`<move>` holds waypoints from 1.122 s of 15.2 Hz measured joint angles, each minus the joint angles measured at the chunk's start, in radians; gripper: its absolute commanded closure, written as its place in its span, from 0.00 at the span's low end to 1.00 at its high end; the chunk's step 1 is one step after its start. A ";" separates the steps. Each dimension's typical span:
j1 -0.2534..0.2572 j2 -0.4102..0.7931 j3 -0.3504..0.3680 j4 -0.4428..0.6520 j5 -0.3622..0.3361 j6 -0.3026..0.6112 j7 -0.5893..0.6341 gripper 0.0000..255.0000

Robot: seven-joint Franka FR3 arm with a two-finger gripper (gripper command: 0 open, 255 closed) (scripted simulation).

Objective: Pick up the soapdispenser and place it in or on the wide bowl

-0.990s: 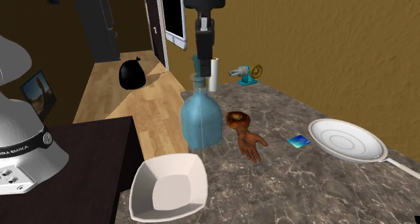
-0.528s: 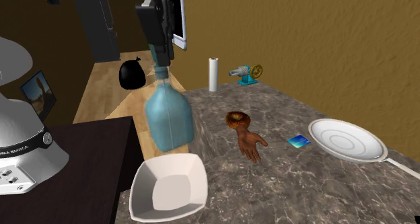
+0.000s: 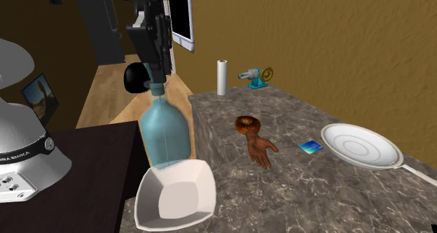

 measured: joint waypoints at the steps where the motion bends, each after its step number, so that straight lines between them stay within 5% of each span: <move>1: 0.000 0.000 -0.001 -0.013 0.000 0.013 -0.001 1.00; 17: 0.000 0.059 -0.014 -0.178 0.006 0.235 -0.014 1.00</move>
